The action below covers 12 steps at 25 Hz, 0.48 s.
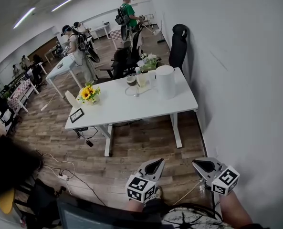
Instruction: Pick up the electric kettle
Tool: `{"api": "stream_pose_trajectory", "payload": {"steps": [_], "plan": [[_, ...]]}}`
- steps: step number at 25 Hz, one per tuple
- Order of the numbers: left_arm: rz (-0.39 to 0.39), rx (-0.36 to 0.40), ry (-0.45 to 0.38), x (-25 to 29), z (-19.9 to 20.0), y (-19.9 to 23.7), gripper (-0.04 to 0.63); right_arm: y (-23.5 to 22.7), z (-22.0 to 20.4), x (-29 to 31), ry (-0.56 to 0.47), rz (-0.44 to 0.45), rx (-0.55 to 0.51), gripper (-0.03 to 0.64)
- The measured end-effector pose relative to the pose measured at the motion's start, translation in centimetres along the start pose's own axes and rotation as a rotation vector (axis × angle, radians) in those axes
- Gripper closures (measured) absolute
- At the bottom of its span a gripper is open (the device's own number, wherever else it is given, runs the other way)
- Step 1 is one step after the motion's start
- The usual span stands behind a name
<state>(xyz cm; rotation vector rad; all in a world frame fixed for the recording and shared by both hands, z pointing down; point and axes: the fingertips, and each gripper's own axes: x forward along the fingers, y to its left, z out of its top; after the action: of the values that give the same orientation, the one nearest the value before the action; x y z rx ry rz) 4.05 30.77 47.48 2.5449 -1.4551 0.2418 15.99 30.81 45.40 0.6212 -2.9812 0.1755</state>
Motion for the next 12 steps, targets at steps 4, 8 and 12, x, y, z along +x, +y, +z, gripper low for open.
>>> {"api": "stream_pose_trajectory", "payload": {"steps": [4, 8, 12], "plan": [[-0.020, 0.018, -0.007, 1.1, 0.9, 2.4, 0.586, -1.2, 0.5, 2.5, 0.000, -0.017, -0.002, 0.595], [-0.030, 0.028, -0.017, 2.2, 2.1, 6.4, 0.586, -2.6, 1.3, 5.9, -0.011, -0.034, -0.003, 0.595], [-0.050, 0.034, -0.016, 3.3, 3.0, 10.1, 0.586, -3.9, 1.8, 9.2, -0.015, -0.058, 0.001, 0.595]]}}
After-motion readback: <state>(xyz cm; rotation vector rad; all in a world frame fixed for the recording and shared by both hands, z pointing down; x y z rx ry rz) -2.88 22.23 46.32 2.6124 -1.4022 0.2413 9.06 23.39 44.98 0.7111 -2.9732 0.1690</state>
